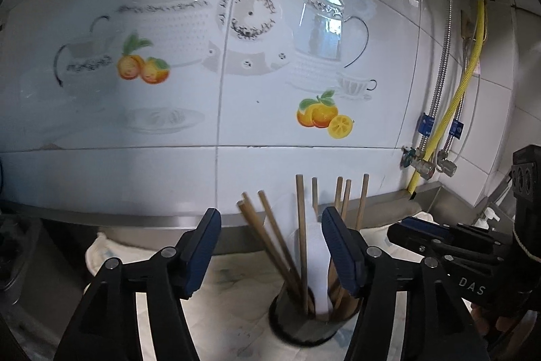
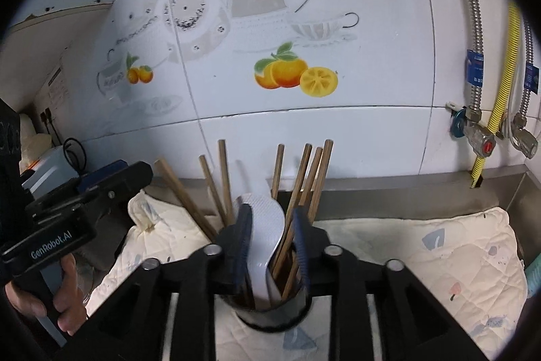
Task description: Organize utensils
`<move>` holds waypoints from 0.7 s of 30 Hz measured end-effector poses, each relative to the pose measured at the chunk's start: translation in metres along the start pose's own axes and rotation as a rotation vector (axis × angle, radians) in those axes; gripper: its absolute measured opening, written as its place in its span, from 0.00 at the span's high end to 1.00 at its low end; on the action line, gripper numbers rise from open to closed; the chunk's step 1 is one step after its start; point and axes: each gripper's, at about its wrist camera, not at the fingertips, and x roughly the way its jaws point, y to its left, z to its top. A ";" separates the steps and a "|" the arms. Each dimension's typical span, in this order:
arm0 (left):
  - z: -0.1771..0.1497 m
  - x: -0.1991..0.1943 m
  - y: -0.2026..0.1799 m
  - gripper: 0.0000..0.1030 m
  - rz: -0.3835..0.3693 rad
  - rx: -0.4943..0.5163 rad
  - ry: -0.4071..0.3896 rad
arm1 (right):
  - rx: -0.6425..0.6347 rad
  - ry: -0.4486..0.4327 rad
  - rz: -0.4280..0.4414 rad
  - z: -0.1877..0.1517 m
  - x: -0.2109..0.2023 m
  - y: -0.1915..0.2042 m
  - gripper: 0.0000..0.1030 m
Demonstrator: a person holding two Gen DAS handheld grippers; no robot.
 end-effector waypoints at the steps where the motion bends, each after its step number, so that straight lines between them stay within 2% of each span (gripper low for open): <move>1: -0.001 -0.005 0.001 0.26 -0.003 -0.004 0.005 | -0.005 0.004 0.004 -0.002 -0.005 0.002 0.70; 5: -0.009 -0.031 0.004 0.25 0.014 -0.019 0.020 | -0.011 0.027 0.002 -0.012 -0.020 0.009 0.65; 10: -0.021 -0.060 -0.001 0.17 0.032 -0.017 0.040 | -0.006 0.057 -0.002 -0.027 -0.043 0.013 0.52; 14: -0.035 -0.084 -0.009 0.10 0.029 -0.005 0.066 | 0.004 0.082 -0.013 -0.041 -0.062 0.012 0.48; 16: -0.042 -0.092 -0.014 0.00 0.034 0.001 0.077 | 0.006 0.096 -0.025 -0.048 -0.070 0.011 0.45; 21: -0.062 -0.115 -0.022 0.00 0.054 -0.011 0.100 | 0.012 0.125 -0.021 -0.065 -0.086 0.008 0.40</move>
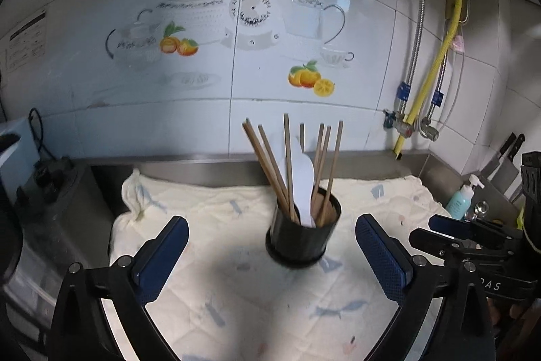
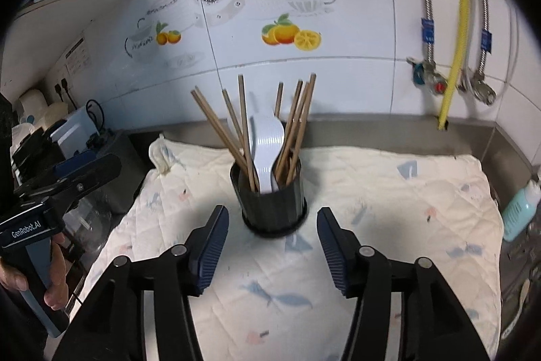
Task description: Organize utensils
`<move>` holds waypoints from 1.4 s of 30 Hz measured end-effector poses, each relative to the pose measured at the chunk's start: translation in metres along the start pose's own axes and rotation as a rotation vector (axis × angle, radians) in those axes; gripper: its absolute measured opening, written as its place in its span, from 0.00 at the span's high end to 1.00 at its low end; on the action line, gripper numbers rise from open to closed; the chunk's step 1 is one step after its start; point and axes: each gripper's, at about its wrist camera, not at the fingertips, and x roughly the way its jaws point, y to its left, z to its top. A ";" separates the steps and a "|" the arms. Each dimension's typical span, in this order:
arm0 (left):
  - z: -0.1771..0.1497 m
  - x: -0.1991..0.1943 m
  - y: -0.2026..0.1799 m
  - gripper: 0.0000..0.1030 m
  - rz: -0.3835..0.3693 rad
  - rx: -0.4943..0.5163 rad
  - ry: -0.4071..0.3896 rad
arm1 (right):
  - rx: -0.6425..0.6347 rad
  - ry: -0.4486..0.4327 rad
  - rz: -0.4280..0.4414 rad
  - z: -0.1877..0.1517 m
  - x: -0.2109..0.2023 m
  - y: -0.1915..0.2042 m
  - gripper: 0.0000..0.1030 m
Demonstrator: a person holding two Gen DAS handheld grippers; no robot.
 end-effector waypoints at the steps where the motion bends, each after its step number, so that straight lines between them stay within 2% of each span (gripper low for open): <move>1: -0.005 -0.004 0.000 0.00 0.002 -0.012 0.008 | -0.001 0.007 0.000 -0.004 -0.002 0.000 0.39; 8: -0.032 -0.021 0.004 0.00 0.011 -0.068 0.084 | -0.030 0.036 -0.031 -0.029 -0.016 0.002 0.36; 17: -0.051 -0.042 -0.005 0.00 0.073 -0.050 0.089 | -0.042 0.057 -0.038 -0.047 -0.028 0.003 0.33; 22: -0.063 -0.048 -0.010 0.00 0.048 -0.067 0.114 | -0.049 0.049 -0.046 -0.051 -0.037 0.002 0.33; 42: -0.098 -0.050 -0.005 0.00 0.061 -0.076 0.195 | -0.015 0.035 -0.061 -0.063 -0.057 -0.005 0.29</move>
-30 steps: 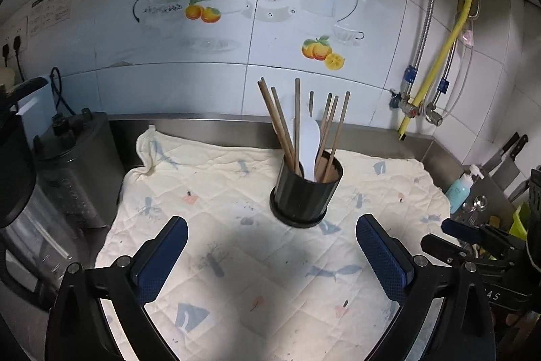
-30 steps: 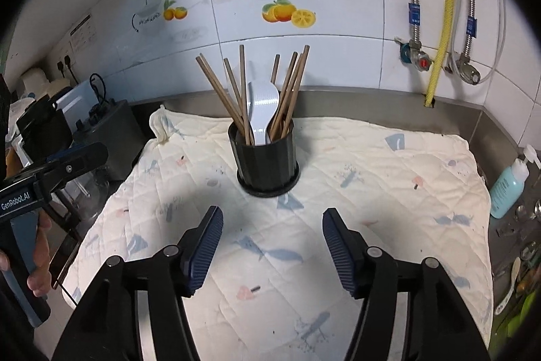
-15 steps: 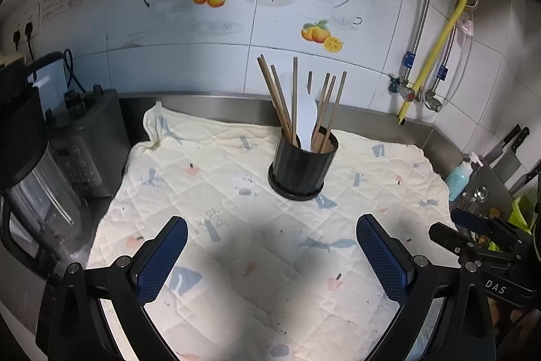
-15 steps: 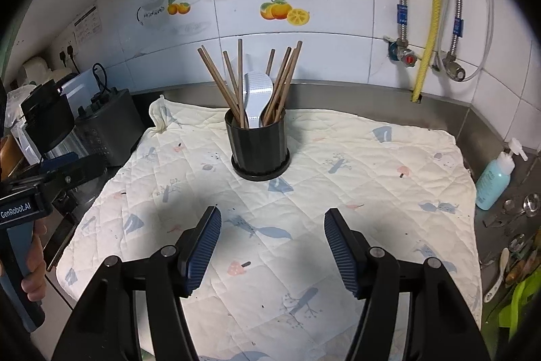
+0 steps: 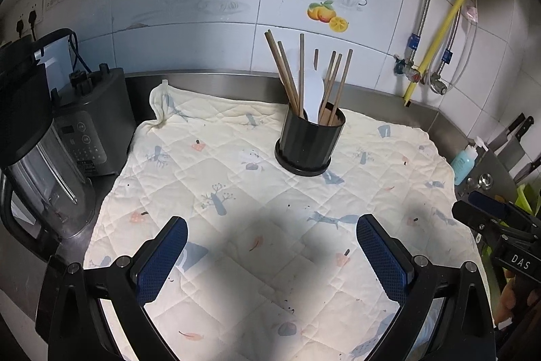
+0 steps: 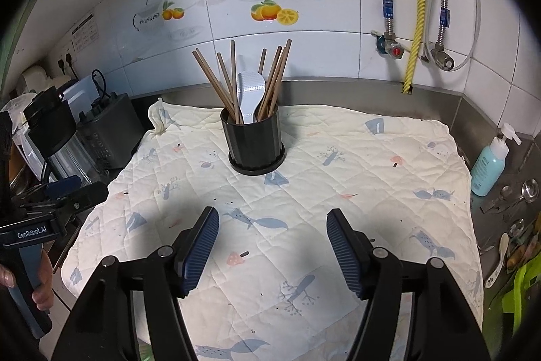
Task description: Organize utensils
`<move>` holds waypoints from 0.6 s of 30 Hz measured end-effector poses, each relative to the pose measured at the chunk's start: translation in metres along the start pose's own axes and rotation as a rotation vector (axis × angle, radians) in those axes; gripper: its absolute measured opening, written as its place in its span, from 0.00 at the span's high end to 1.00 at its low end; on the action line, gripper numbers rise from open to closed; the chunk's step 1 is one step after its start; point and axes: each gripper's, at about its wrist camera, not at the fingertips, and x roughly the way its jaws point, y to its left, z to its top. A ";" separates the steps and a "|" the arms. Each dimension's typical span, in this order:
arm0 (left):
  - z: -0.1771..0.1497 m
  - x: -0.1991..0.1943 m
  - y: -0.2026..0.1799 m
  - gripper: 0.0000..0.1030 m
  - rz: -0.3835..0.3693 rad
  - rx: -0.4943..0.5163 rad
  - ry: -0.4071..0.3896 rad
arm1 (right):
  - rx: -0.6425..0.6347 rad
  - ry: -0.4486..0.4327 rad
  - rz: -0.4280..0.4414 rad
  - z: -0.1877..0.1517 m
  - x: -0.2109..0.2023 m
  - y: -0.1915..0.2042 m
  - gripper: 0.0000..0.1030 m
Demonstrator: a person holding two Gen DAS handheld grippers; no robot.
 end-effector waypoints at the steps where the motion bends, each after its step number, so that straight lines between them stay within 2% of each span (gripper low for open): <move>1: 0.000 0.000 0.000 0.00 0.002 0.005 0.001 | -0.001 -0.001 -0.002 0.000 0.000 0.000 0.29; 9: 0.000 0.000 0.000 0.00 0.021 0.005 0.006 | 0.001 -0.004 -0.007 -0.003 -0.003 0.001 0.29; 18: -0.001 -0.013 -0.007 0.00 0.025 0.033 -0.036 | -0.001 -0.016 0.000 -0.005 -0.009 0.001 0.29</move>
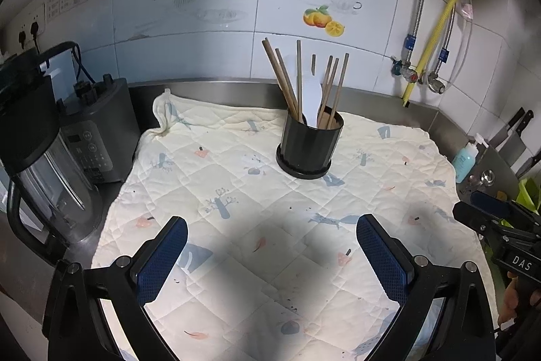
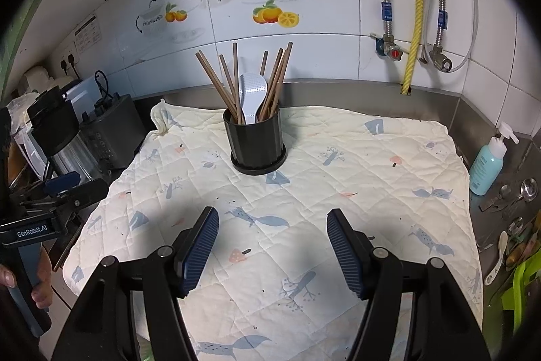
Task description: Organize utensils
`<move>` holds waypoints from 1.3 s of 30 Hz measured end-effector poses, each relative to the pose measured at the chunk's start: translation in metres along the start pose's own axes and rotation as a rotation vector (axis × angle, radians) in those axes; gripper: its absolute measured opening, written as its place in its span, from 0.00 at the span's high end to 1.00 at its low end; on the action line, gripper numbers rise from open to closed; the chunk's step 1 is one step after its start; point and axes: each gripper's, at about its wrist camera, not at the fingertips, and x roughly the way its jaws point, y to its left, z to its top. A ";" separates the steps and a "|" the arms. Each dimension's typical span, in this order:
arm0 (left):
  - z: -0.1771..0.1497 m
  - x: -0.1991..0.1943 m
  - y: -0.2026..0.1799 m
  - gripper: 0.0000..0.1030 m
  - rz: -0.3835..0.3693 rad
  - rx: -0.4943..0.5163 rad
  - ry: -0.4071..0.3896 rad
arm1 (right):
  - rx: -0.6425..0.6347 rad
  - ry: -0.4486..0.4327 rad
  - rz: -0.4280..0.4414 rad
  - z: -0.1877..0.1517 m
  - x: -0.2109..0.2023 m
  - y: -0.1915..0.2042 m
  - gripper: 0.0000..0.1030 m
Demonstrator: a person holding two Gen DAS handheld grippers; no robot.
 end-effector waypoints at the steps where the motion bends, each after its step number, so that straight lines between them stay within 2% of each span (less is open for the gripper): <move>1: 0.000 -0.002 -0.001 0.00 0.002 0.005 -0.006 | -0.001 0.000 0.003 -0.001 -0.001 0.000 0.29; 10: -0.002 -0.017 0.002 0.00 -0.002 -0.007 -0.048 | -0.004 -0.025 -0.003 -0.001 -0.009 0.002 0.29; 39: -0.001 -0.016 -0.002 0.00 -0.004 0.014 -0.042 | -0.006 -0.043 0.004 -0.002 -0.015 0.004 0.28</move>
